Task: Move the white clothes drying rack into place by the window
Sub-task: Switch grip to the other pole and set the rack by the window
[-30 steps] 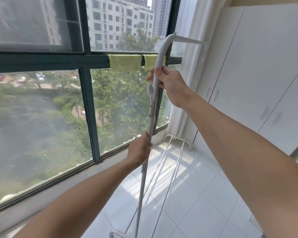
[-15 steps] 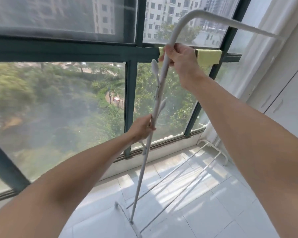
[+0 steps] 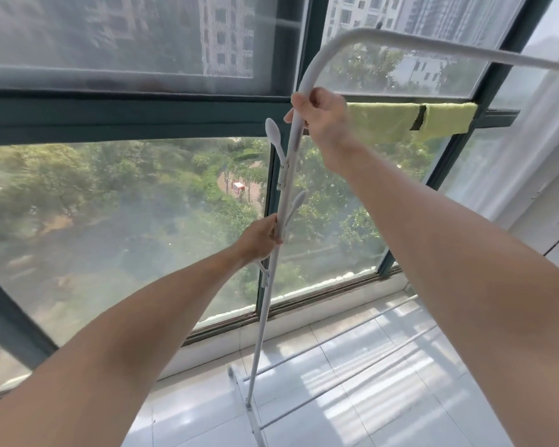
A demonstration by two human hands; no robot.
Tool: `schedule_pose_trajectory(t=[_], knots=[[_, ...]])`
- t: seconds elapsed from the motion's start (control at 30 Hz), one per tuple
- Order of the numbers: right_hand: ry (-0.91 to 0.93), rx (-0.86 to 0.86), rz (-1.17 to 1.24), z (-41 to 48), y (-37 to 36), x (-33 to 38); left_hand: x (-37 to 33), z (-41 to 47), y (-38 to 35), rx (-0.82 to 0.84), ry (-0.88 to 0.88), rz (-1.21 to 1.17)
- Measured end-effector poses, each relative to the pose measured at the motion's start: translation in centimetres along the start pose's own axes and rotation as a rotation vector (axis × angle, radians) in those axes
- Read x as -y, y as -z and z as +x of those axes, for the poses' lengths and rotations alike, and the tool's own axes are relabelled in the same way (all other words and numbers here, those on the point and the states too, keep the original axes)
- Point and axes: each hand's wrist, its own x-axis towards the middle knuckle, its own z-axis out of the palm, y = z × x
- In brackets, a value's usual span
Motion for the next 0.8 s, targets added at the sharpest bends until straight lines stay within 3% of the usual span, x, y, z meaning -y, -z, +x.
schedule_pose_trajectory(t=[0.8], knots=[[-0.044, -0.035, -0.078, 7.4, -4.2, -2.7, 3.0, 6.1, 4.0, -0.042, 0.076, 0.010]])
